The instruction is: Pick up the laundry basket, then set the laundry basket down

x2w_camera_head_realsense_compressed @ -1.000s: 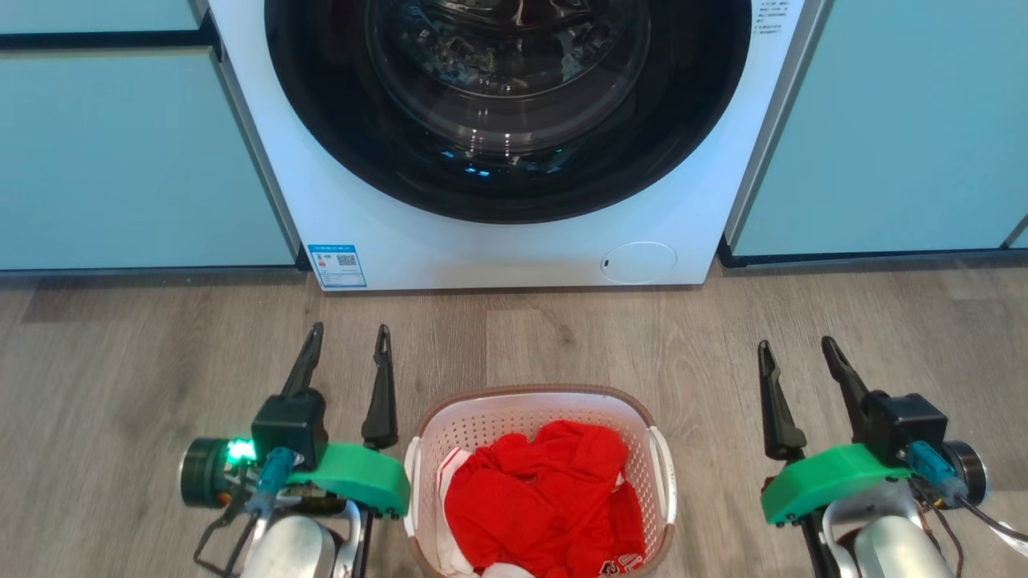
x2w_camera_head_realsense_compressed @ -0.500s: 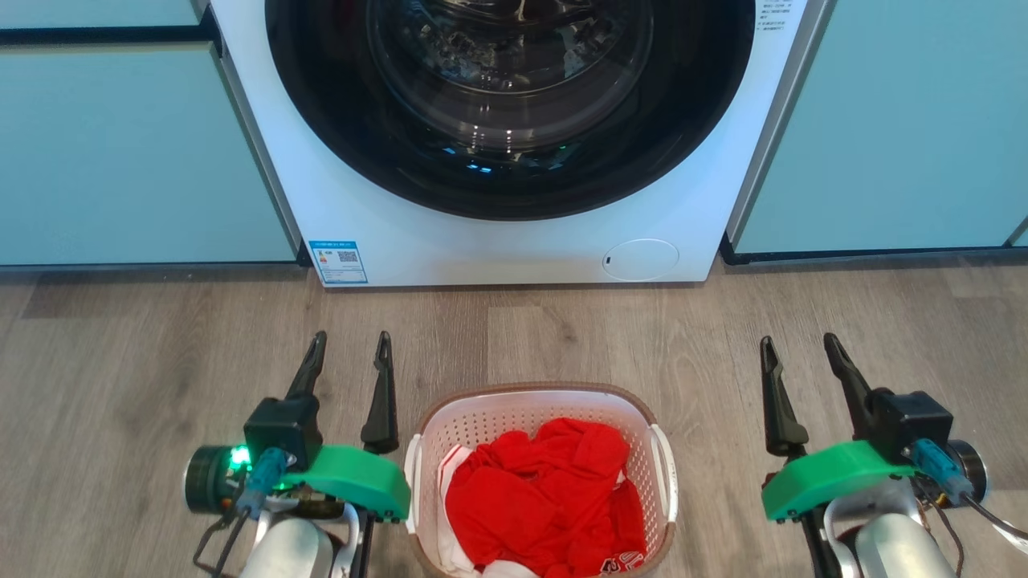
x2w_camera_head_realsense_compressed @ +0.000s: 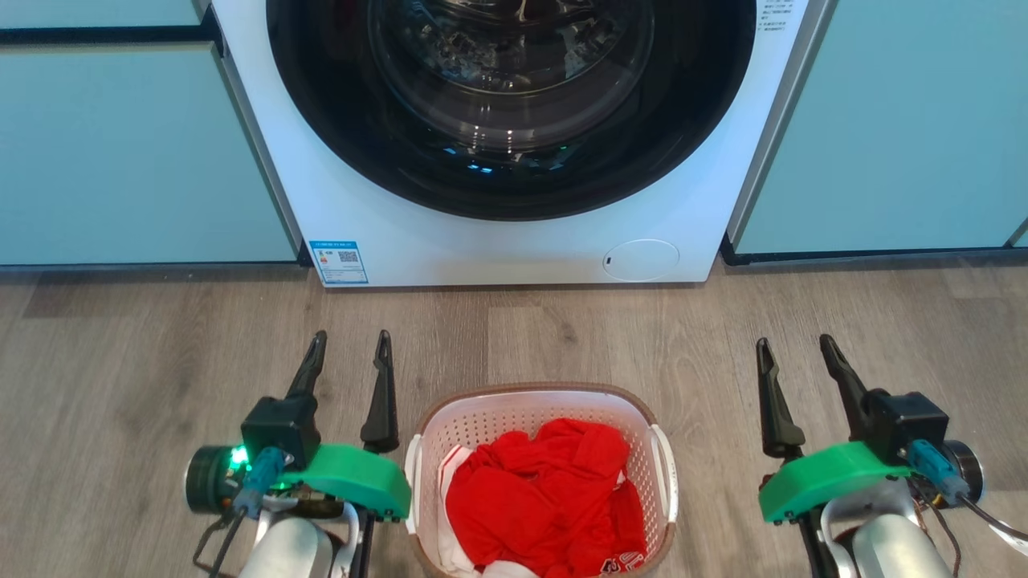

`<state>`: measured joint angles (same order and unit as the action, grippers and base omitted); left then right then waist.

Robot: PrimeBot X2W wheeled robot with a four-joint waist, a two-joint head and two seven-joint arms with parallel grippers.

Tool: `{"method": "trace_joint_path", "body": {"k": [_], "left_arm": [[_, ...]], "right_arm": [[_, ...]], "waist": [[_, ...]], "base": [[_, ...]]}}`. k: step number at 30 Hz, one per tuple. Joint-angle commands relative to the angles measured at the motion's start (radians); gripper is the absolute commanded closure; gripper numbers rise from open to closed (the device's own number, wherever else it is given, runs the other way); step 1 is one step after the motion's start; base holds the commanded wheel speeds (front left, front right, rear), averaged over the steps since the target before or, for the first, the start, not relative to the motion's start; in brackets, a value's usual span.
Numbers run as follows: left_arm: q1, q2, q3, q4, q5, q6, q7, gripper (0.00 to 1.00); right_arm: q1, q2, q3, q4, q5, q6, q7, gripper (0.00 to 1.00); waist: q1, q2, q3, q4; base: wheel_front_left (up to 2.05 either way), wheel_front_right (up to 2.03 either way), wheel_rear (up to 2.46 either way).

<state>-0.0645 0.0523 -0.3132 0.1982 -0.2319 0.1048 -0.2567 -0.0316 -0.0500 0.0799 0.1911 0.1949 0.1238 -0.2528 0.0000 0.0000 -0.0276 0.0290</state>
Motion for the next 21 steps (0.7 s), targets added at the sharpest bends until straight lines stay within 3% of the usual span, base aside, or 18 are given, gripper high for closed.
{"method": "trace_joint_path", "body": {"k": [1, 21], "left_arm": [[-0.041, -0.002, 0.029, -0.036, -0.005, 0.001, -0.005, 0.0], [-0.042, -0.002, 0.03, -0.032, -0.027, -0.003, -0.005, 0.0]], "right_arm": [[-0.036, 0.0, 0.025, -0.029, 0.002, 0.007, -0.009, 0.0], [-0.042, 0.0, 0.031, -0.01, -0.007, 0.007, -0.009, 0.0]], "waist": [[0.0, 0.0, 0.0, -0.001], [0.0, 0.0, -0.014, -0.003]], "base": [[0.0, 0.0, 0.0], [0.0, 0.0, 0.0]]}}
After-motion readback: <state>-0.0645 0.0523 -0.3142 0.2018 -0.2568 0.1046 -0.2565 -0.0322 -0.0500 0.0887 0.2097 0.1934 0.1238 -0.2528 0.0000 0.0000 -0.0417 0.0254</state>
